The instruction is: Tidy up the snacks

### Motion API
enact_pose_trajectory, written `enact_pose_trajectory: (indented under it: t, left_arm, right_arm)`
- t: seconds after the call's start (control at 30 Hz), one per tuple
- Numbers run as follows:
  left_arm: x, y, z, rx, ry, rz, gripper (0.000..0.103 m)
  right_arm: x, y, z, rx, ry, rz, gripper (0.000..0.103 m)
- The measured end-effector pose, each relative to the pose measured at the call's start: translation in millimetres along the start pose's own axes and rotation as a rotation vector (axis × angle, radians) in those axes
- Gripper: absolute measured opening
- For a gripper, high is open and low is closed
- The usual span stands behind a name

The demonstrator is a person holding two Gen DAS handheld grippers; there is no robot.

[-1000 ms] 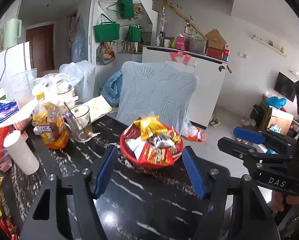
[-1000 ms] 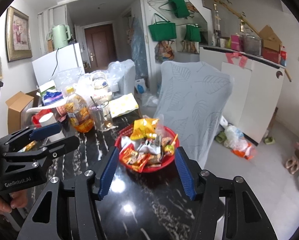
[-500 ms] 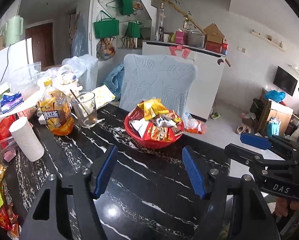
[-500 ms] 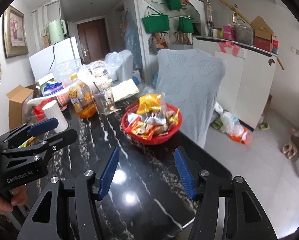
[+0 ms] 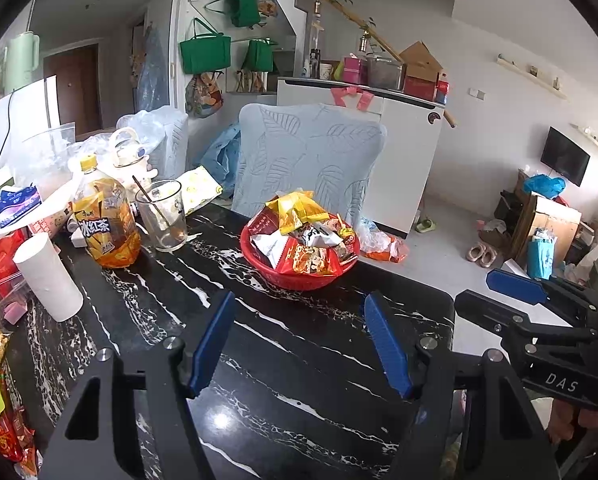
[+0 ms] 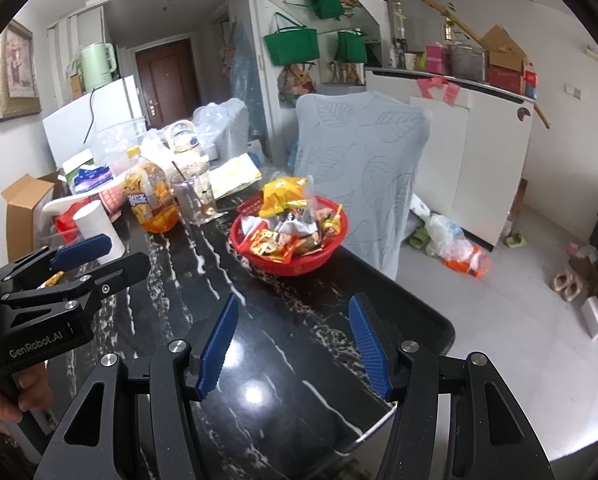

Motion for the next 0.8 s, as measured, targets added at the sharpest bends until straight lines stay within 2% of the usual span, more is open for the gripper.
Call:
enact_pose_trajectory:
  t: [0.8]
  left_arm:
    - [-6.8, -5.5, 1.0, 0.013, -0.001, -0.008, 0.066]
  right_arm:
    - [-7.1, -2.8, -3.1, 0.010, 0.000, -0.017, 0.061]
Point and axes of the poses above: each gripper's, at about its wrist camera, not at the fingertips, and x roughly the way its jaws point, y to its left, z to its top, the point moved 1 cm from there along x, roughly the way its jaws point, and after that the axes turned 2 degrees about x, right-handed, at the moved point
